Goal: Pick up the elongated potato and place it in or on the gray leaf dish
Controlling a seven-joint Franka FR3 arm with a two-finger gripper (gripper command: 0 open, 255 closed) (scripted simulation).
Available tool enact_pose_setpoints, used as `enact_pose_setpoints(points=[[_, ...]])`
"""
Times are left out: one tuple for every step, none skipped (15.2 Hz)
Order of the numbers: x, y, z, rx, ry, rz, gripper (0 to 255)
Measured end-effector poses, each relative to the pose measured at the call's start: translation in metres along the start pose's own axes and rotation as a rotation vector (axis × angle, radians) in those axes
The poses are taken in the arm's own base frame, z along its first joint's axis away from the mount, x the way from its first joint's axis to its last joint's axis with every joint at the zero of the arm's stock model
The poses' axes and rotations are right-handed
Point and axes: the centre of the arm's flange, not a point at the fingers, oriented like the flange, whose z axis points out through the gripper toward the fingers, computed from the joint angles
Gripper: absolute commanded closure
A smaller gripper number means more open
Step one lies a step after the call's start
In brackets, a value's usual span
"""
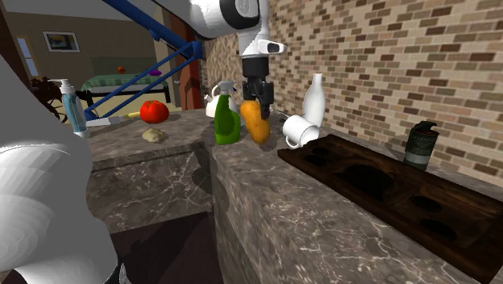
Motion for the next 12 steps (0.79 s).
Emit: enact_pose_setpoints(points=[[0.005,-0.011,-0.001,0.000,0.000,0.000,255],[0.007,-0.026,-0.003,0.000,0.000,-0.001,255],[0.008,-0.038,-0.001,0.000,0.000,0.000,255],[0.010,-0.051,0.000,0.000,0.000,-0.001,255],[0.014,-0.061,-0.003,0.000,-0.001,-0.001,255],[0.015,-0.076,-0.004,0.000,0.000,-0.001,255],[0.019,-0.087,-0.005,0.000,0.000,-0.001,255],[0.021,-0.100,-0.006,0.000,0.000,-0.001,255],[0.023,-0.114,-0.006,0.000,0.000,-0.001,255],[0.028,-0.128,-0.007,0.000,0.000,-0.001,255],[0.029,-0.140,-0.007,0.000,0.000,-0.001,255],[0.033,-0.152,-0.009,0.000,-0.001,-0.001,255]])
